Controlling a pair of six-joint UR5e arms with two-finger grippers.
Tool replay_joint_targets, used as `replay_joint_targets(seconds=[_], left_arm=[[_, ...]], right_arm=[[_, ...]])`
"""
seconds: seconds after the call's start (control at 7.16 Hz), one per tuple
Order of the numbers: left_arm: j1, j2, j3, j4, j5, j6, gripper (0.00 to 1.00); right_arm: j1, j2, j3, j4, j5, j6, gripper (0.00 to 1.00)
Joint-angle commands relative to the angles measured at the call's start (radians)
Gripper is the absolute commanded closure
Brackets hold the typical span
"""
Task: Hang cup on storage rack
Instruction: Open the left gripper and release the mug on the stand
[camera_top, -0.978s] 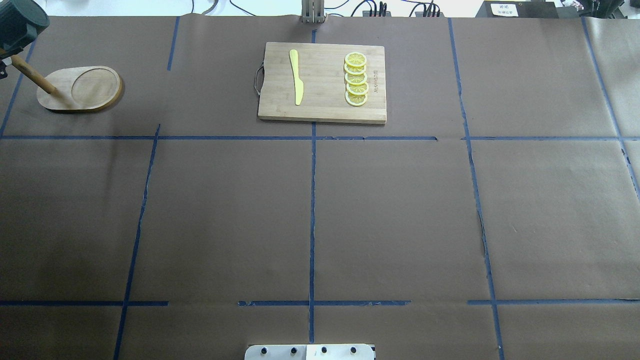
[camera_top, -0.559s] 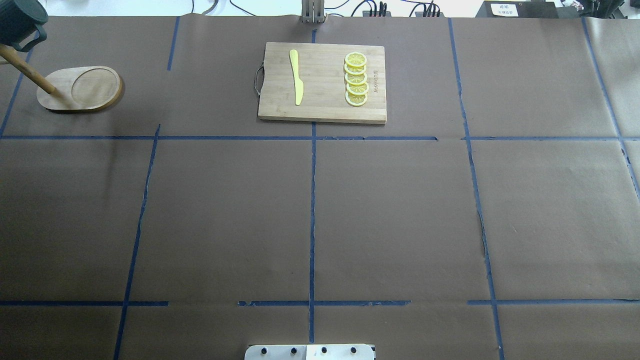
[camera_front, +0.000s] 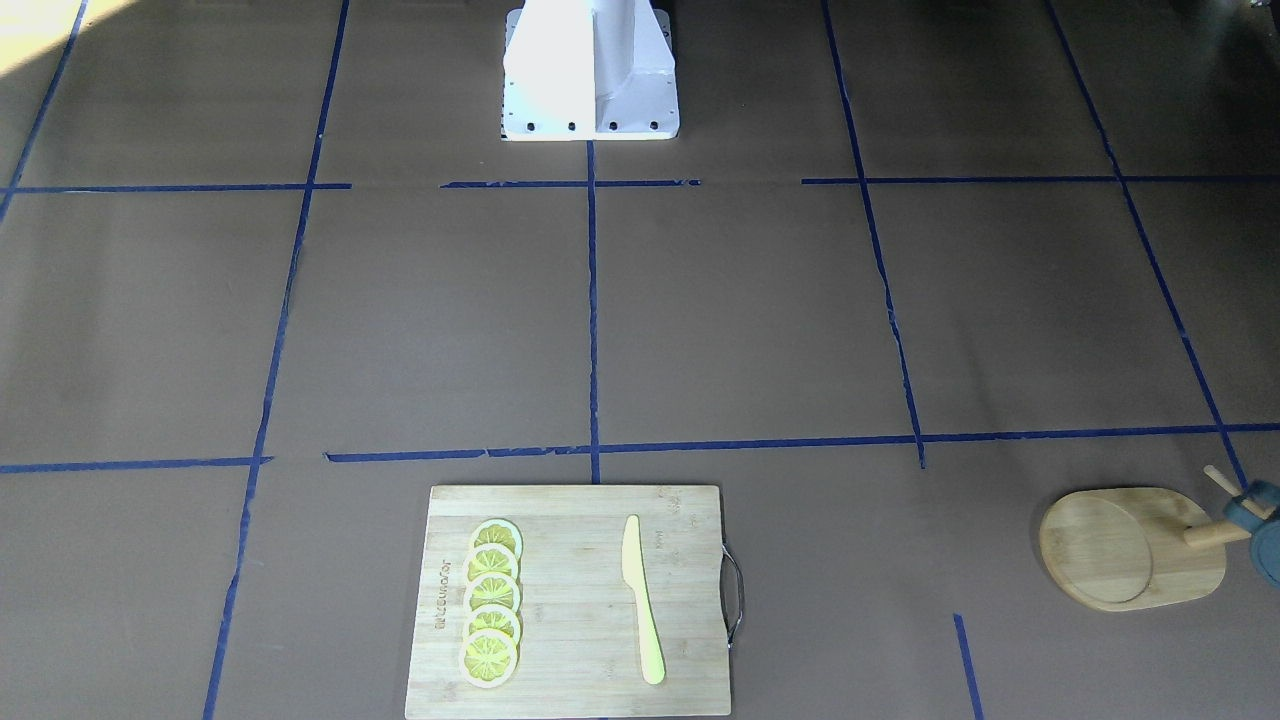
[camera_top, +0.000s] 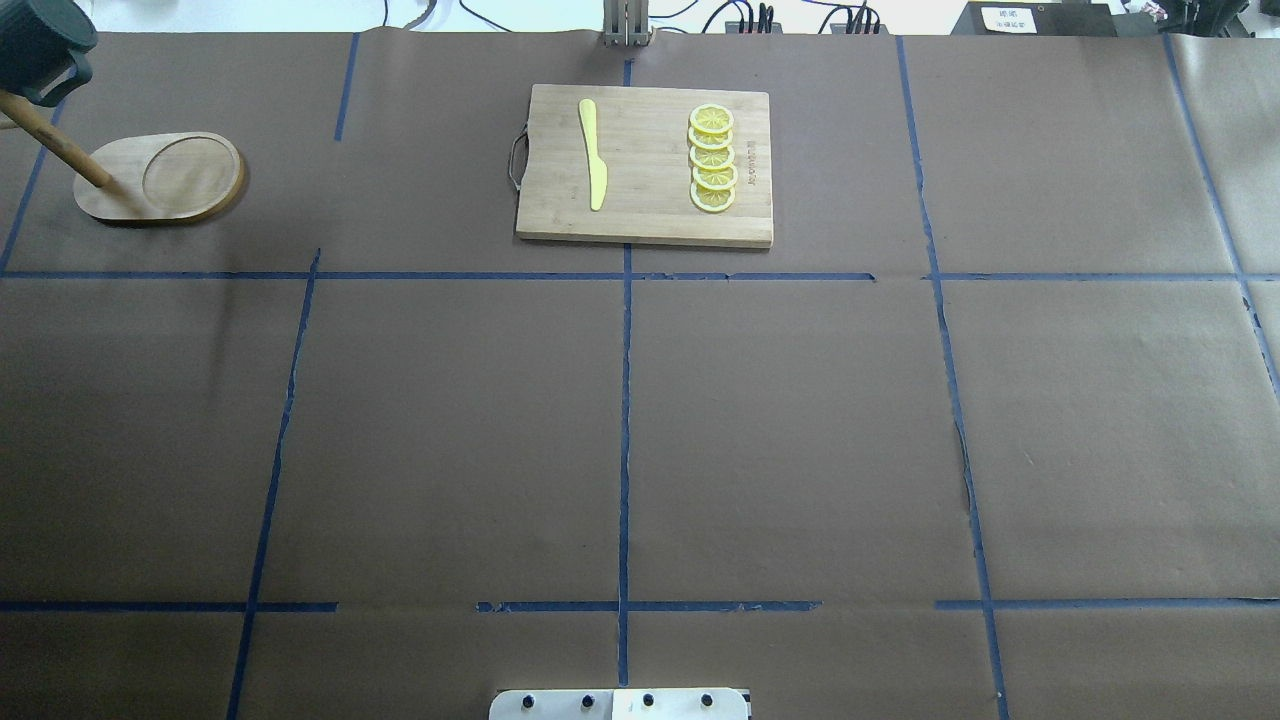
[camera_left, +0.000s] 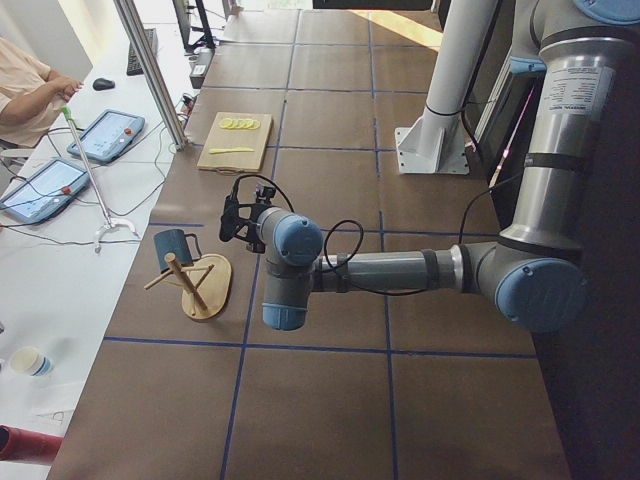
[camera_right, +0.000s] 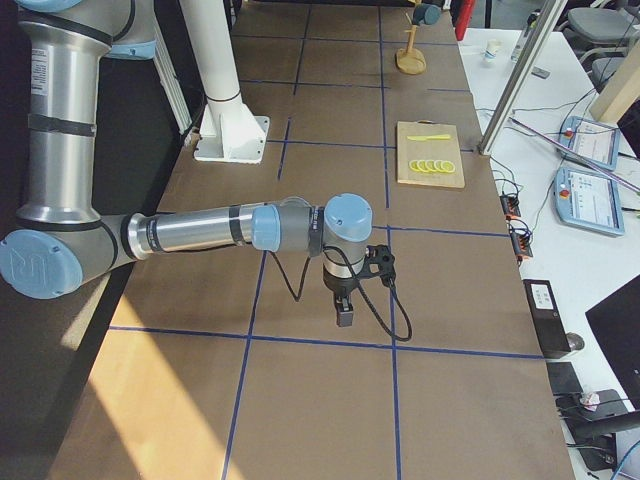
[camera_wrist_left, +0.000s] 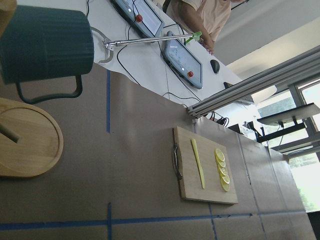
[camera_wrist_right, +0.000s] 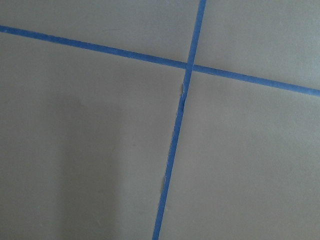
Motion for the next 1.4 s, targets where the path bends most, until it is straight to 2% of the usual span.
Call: replay_joint_targets(seconds=[0.0,0.14,0.28,0.42,0.7,0.98,1.12,1.26], left_arm=[[-0.014,0.021,-0.003,0.088,0.092,0.341,0.03],[-0.016,0.044,-0.003,0.146,0.156,0.559,0.0],[-0.032,0.059,-0.002,0.271,0.169,0.822,0.0],[-0.049,0.066,-0.003,0.375,0.229,1.031,0.0],[-0.056,0.104,-0.038,0.64,0.475,1.456,0.0],[-0.059,0.133,-0.254,1.121,0.841,1.813,0.0],[-0.056,0.13,-0.329,1.362,0.967,1.898,0.0],[-0.056,0.112,-0.365,1.607,0.946,1.879,0.0]], right_arm=[[0.0,0.0,-0.004,0.0,0.0,0.001,0.0],[0.0,0.0,-0.004,0.0,0.0,0.001,0.0],[0.0,0.0,-0.004,0.0,0.0,0.0,0.0],[0.0,-0.001,-0.004,0.0,0.0,0.0,0.0],[0.0,-0.003,-0.004,0.0,0.0,-0.002,0.0],[0.0,-0.003,-0.004,0.0,0.0,-0.005,0.0],[0.0,-0.005,-0.004,0.0,0.0,-0.006,0.0],[0.0,-0.005,-0.005,0.0,0.0,-0.008,0.0]])
